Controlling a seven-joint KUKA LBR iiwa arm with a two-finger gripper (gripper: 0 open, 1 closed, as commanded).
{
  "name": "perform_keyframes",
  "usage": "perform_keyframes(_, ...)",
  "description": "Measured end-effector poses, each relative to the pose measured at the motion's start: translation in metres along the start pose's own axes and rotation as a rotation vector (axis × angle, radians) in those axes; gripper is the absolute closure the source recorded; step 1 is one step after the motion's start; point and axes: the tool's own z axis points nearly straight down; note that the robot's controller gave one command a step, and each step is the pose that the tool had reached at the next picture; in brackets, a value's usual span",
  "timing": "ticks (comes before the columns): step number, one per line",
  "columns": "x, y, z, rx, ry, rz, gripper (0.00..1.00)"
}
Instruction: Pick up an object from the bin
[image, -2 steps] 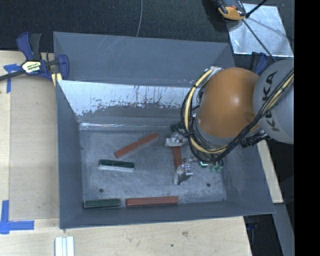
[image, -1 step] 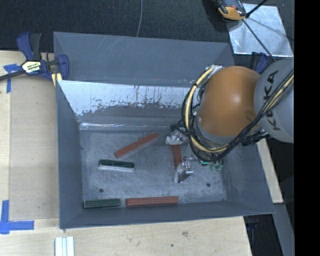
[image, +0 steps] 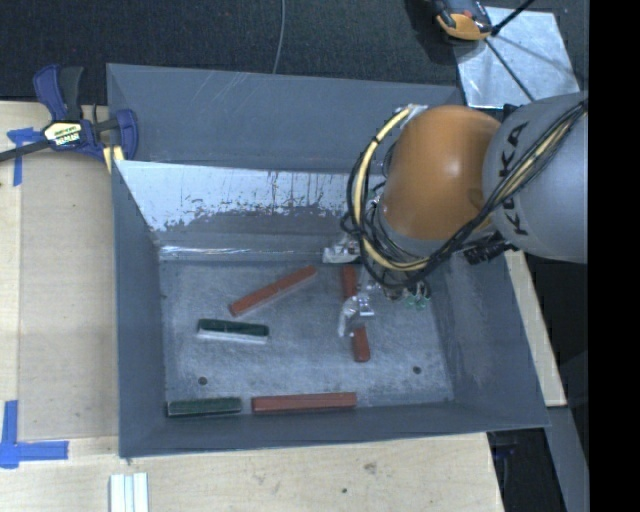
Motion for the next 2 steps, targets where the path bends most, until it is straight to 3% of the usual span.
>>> perform_keyframes(1,-0.011,0.018,0.055,0.0,-0.003,-0.001,0.0)
perform_keyframes(2,-0.031,0.033,0.076,0.0,0.001,-0.022,0.0)
